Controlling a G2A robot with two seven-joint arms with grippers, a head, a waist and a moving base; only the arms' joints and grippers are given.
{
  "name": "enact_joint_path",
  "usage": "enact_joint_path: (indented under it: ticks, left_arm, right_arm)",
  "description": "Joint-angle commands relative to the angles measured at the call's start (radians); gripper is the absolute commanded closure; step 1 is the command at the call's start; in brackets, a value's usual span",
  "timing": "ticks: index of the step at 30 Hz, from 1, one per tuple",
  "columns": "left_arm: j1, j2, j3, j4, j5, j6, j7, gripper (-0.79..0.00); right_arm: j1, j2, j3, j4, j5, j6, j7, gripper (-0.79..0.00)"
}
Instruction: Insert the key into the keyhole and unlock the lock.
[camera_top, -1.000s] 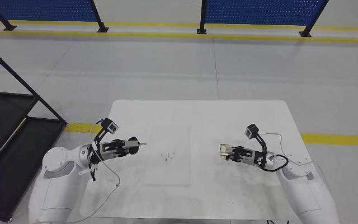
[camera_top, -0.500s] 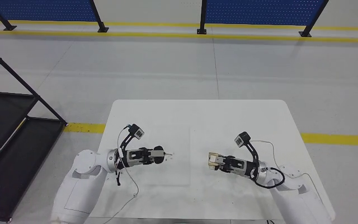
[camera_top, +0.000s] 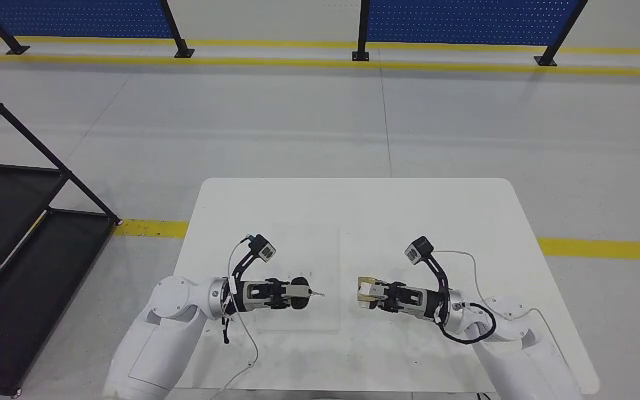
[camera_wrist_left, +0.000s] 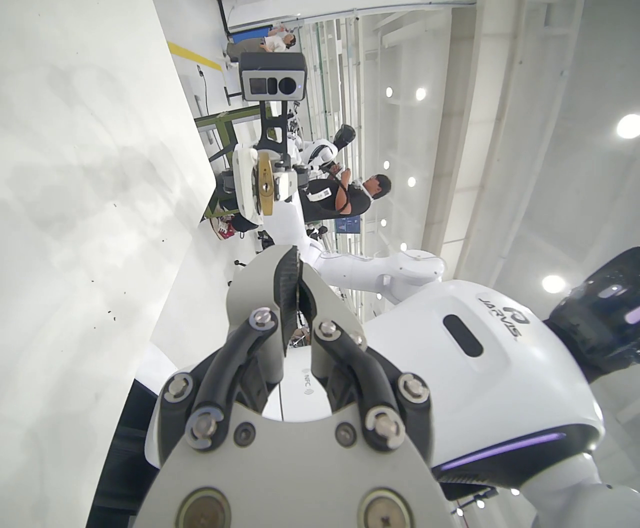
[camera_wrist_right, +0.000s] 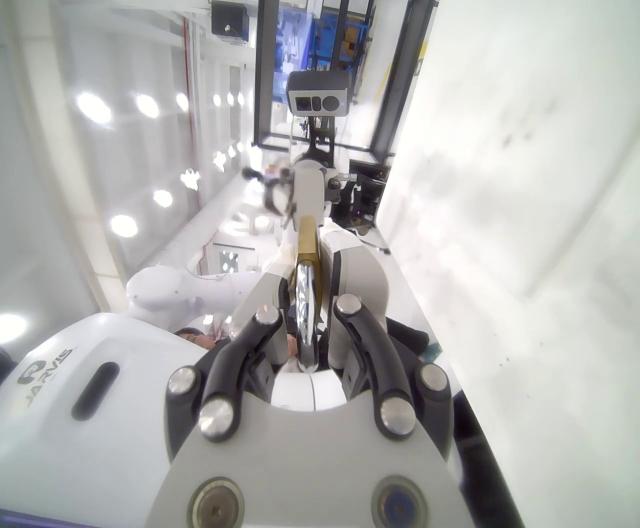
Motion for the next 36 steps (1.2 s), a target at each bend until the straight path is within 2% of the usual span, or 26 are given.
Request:
enact_joint_path:
  ticks: [1, 13, 24, 36]
  left_arm:
    - [-0.001, 0.0, 0.002, 0.0, 0.0, 0.002, -0.001, 0.0]
    - [0.0, 0.0, 0.003, -0.001, -0.001, 0.004, 0.007, 0.0]
    - [-0.051, -0.014, 0.135, -0.012, 0.173, -0.041, 0.225, 0.0]
    - [-0.049, -0.012, 0.167, -0.03, 0.173, -0.064, 0.283, 0.0]
  right_arm:
    - [0.0, 0.0, 0.0, 0.0, 0.0, 0.0, -0.001, 0.0]
    - [0.0, 0.0, 0.0, 0.0, 0.0, 0.0, -0.001, 0.0]
    - [0.0, 0.0, 0.0, 0.0, 0.0, 0.0, -0.001, 0.0]
    - [0.0, 0.0, 0.0, 0.0, 0.0, 0.0, -0.001, 0.0]
